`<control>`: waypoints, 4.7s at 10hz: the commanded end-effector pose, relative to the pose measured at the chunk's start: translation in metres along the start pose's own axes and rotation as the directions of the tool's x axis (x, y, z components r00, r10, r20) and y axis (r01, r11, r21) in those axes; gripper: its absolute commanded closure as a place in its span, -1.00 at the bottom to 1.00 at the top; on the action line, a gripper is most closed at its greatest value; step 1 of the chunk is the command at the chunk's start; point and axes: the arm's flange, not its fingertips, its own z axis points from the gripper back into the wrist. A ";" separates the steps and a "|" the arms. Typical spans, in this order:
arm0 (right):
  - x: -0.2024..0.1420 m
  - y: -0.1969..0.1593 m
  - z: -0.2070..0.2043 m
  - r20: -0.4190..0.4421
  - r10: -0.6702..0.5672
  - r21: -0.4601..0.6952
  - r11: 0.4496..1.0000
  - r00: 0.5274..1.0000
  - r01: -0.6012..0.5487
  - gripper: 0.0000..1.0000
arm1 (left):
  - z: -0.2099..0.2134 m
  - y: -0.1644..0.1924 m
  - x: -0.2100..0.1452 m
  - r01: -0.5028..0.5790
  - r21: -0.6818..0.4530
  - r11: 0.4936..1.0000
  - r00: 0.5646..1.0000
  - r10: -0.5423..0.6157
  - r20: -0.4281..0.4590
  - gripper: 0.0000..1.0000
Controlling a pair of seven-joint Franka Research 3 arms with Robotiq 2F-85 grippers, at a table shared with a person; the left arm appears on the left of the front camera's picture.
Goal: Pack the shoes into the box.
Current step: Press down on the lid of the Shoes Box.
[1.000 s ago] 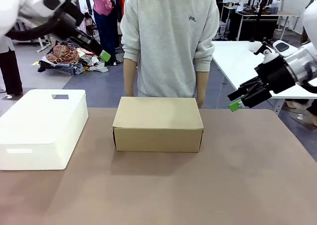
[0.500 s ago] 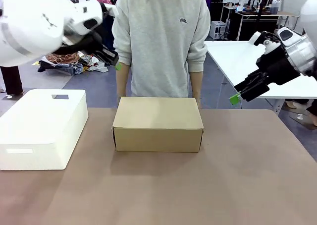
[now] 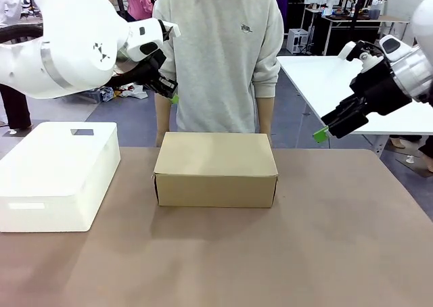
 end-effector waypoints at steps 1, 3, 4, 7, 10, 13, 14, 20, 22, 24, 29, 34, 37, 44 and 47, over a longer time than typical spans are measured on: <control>0.001 -0.003 -0.002 -0.006 0.000 -0.011 1.000 1.000 0.000 -1.00 | 0.008 0.003 -0.003 -0.004 0.002 1.000 1.000 0.004 0.000 1.00; 0.001 -0.003 -0.002 -0.006 0.000 -0.011 1.000 1.000 0.000 -1.00 | 0.008 0.003 -0.003 -0.004 0.002 1.000 1.000 0.004 0.000 1.00; 0.001 -0.003 -0.002 -0.006 0.000 -0.011 1.000 1.000 0.000 -1.00 | 0.008 0.003 -0.003 -0.004 0.002 1.000 1.000 0.004 0.000 1.00; 0.005 0.002 0.003 -0.009 -0.022 -0.029 0.999 1.000 0.022 -1.00 | -0.009 0.000 0.011 -0.044 0.005 0.999 0.999 0.044 -0.017 1.00; 0.012 0.019 0.023 -0.030 -0.080 -0.140 0.987 0.996 0.075 -1.00 | -0.042 0.002 0.027 -0.111 -0.047 0.993 0.989 0.105 -0.107 1.00; 0.017 0.041 0.045 -0.023 -0.090 -0.281 0.956 0.996 0.080 -1.00 | -0.066 -0.003 0.035 -0.136 -0.058 0.989 0.979 0.125 -0.163 1.00; 0.017 0.050 0.052 -0.031 -0.087 -0.320 0.945 0.996 0.072 -1.00 | -0.072 -0.005 0.036 -0.139 -0.059 0.988 0.976 0.127 -0.177 1.00; 0.033 0.064 0.069 -0.022 -0.033 -0.371 0.928 0.999 0.023 -1.00 | -0.119 -0.027 0.047 -0.162 -0.031 0.986 0.965 0.152 -0.214 1.00; 0.033 0.064 0.069 -0.022 -0.033 -0.371 0.928 0.999 0.023 -1.00 | -0.139 -0.029 0.050 -0.168 -0.006 0.986 0.969 0.164 -0.186 1.00; 0.033 0.064 0.069 -0.022 -0.033 -0.371 0.928 0.999 0.023 -1.00 | -0.159 -0.025 0.050 -0.199 -0.015 0.980 0.959 0.191 -0.211 1.00; 0.033 0.064 0.069 -0.022 -0.033 -0.371 0.928 0.999 0.023 -1.00 | -0.203 -0.018 0.042 -0.242 0.007 0.970 0.944 0.237 -0.231 1.00; 0.033 0.064 0.069 -0.022 -0.033 -0.371 0.928 0.999 0.023 -1.00 | -0.214 -0.016 0.034 -0.246 0.026 0.969 0.936 0.245 -0.253 1.00; 0.033 0.064 0.069 -0.022 -0.033 -0.371 0.928 0.999 0.023 -1.00 | -0.173 -0.023 0.046 -0.233 0.078 0.969 0.950 0.244 -0.197 1.00; 0.033 0.064 0.069 -0.022 -0.033 -0.371 0.928 0.999 0.023 -1.00 | -0.168 -0.020 0.059 -0.233 0.041 0.972 0.953 0.237 -0.189 1.00; 0.033 0.064 0.069 -0.022 -0.033 -0.371 0.928 0.999 0.023 -1.00 | -0.168 -0.020 0.059 -0.233 0.041 0.972 0.953 0.237 -0.189 1.00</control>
